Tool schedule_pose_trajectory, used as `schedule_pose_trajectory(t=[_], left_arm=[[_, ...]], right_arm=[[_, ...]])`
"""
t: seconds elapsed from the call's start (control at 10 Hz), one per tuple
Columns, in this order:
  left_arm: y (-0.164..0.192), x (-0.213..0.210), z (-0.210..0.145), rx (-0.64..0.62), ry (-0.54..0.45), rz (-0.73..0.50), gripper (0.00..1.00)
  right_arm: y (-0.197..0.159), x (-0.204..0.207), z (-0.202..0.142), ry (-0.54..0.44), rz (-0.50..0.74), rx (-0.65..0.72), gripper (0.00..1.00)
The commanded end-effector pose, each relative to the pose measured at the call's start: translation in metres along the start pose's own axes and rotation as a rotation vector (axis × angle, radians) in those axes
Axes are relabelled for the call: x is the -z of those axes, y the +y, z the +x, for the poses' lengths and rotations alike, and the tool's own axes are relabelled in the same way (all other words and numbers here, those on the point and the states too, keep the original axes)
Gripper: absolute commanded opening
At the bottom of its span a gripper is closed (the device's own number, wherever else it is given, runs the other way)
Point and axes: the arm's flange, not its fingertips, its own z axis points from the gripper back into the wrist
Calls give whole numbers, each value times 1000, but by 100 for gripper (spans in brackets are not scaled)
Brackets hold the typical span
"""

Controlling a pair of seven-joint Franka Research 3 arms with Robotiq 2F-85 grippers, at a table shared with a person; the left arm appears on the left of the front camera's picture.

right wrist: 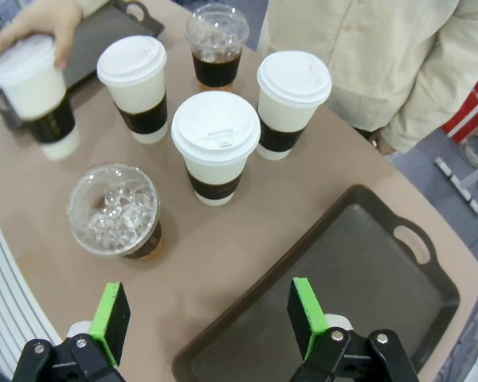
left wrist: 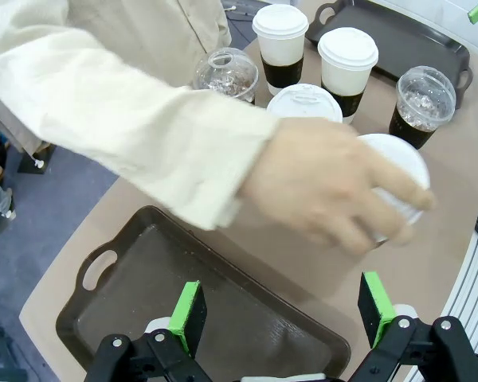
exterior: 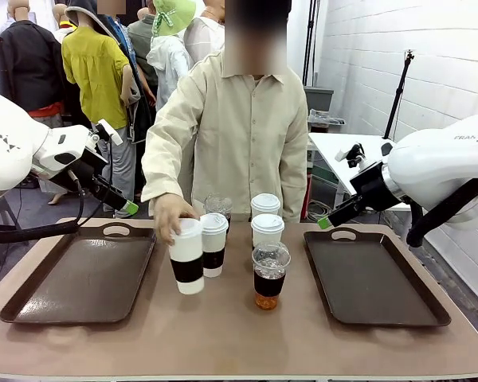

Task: Distribute the coffee onto the tray.
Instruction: Pick up one iced Americano and place it on the right Handle tray.

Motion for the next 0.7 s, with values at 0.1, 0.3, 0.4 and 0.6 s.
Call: schedule_pose_trajectory(t=[0.1,0.3,0.4,0.6], left_arm=[[2,1,-1,-5,-9,-14,100],[2,1,-1,-5,-9,-14,100],[2,1,-1,-5,-9,-14,100],[2,1,-1,-5,-9,-14,100]], right_arm=[[-6,-3,10,93,49,-136,100],[-10,-4,9,178,96,-240,100],[-10,-4,8,177,152,-307,100],[-19,4,5,111,217,-349,100]])
